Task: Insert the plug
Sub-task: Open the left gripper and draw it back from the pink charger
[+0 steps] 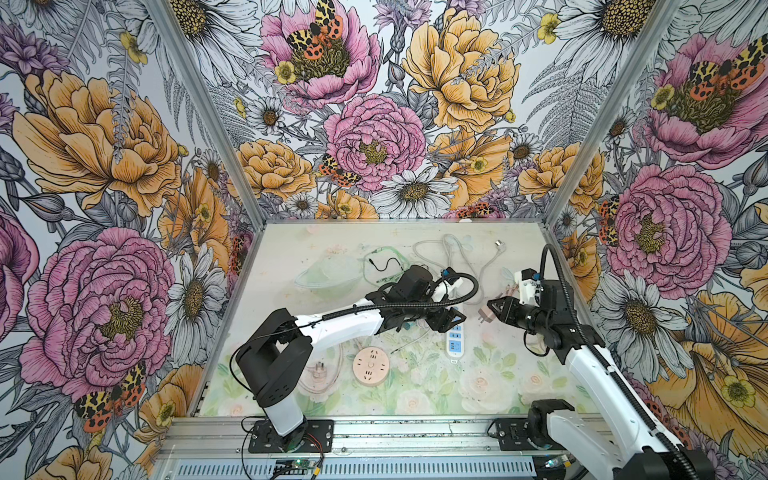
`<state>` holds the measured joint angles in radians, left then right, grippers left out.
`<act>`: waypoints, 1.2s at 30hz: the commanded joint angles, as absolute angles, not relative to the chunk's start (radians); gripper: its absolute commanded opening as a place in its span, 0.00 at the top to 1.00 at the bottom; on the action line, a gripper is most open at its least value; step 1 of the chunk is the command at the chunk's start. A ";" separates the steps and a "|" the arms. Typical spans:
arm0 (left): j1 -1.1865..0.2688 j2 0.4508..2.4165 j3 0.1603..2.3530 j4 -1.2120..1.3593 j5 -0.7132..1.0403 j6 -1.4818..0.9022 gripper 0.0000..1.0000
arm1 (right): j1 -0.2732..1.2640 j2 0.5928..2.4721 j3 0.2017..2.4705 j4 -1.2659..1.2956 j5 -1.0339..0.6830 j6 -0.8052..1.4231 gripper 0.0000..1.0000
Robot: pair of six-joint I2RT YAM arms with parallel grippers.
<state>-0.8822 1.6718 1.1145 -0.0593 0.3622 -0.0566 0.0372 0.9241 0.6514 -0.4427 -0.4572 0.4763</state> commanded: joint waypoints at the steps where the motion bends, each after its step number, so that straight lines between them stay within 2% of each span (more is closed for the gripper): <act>1: -0.870 1.634 1.076 -0.077 0.291 -0.091 0.30 | 0.061 0.941 0.708 -0.410 -0.416 0.471 1.00; 7: -0.887 1.648 1.064 -0.141 0.226 -0.160 0.32 | 0.107 0.968 0.710 -0.411 -0.361 0.507 1.00; 15: -1.012 1.671 1.066 -0.221 0.042 -0.286 0.32 | 0.112 0.930 0.691 -0.413 -0.296 0.550 1.00; 21: -1.015 1.693 1.017 -0.208 -0.014 -0.418 0.34 | 0.135 0.909 0.662 -0.415 -0.269 0.584 1.00; 28: -1.015 1.719 0.970 -0.118 0.039 -0.468 0.46 | 0.167 0.900 0.643 -0.417 -0.220 0.599 1.00; 32: -1.008 1.721 0.966 -0.100 0.039 -0.485 0.59 | 0.194 0.917 0.652 -0.417 -0.170 0.597 1.00; 36: -0.997 1.740 0.964 -0.061 0.066 -0.507 0.68 | 0.230 0.929 0.664 -0.416 -0.102 0.595 1.00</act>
<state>-1.0100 1.7191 0.9714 -0.1261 0.0418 -0.4812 0.2104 0.9253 0.6437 -0.4324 -0.1772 0.5873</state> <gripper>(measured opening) 0.333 0.287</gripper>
